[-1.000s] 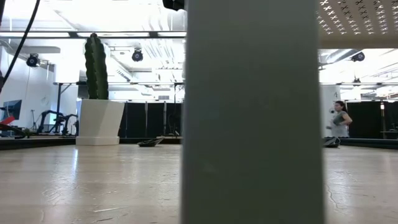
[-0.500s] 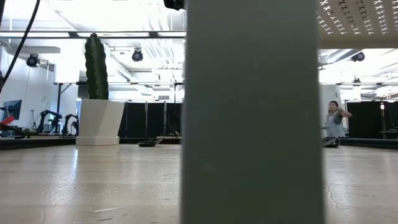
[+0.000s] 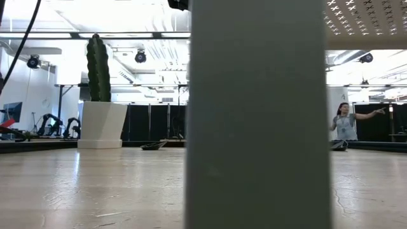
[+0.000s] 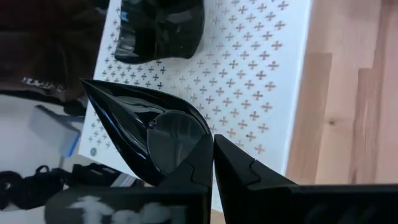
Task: Pick & Place Mini shaped plates
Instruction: Stack the drop-shaped plate on top of the drop-shaped plate on the shelf
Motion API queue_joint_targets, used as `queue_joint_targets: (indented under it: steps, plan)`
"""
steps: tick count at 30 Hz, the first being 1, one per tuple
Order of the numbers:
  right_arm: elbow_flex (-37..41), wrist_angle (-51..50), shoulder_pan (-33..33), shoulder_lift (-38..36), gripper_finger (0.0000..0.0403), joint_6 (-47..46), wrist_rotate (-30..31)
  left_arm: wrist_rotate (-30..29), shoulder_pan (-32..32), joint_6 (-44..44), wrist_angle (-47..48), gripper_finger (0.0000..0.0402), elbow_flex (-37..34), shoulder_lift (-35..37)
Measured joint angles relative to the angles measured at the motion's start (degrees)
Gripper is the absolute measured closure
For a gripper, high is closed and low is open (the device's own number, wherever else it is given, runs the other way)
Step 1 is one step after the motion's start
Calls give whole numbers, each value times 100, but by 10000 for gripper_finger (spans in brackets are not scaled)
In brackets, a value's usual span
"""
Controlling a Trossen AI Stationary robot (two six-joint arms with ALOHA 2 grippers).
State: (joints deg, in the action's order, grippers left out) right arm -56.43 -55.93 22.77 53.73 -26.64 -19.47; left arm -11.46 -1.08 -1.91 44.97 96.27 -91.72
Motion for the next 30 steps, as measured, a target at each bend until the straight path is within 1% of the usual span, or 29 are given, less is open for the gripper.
queue_joint_targets:
  steps: [5, 7, 12, 19, 25, 30]
  plan:
    - [-2, 216, 480, 124, 394, -322, 459, 0, 0, -3, -6, 402, 0, 0]
    - [12, 282, 608, 182, 394, -408, 541, 2, 0, -4, -7, 402, 0, 0]
    - [37, 306, 881, 328, 394, -595, 577, 2, 0, -4, -20, 402, 0, 0]
    - [73, 930, 1166, 545, 394, -583, 599, 2, 0, -2, -39, 402, 0, 0]
    - [107, 989, 1314, 872, 394, -595, 611, 2, 0, -2, -46, 402, 0, 0]
    - [85, 1001, 1413, 974, 394, -573, 608, 2, 0, -2, -46, 402, 0, 0]
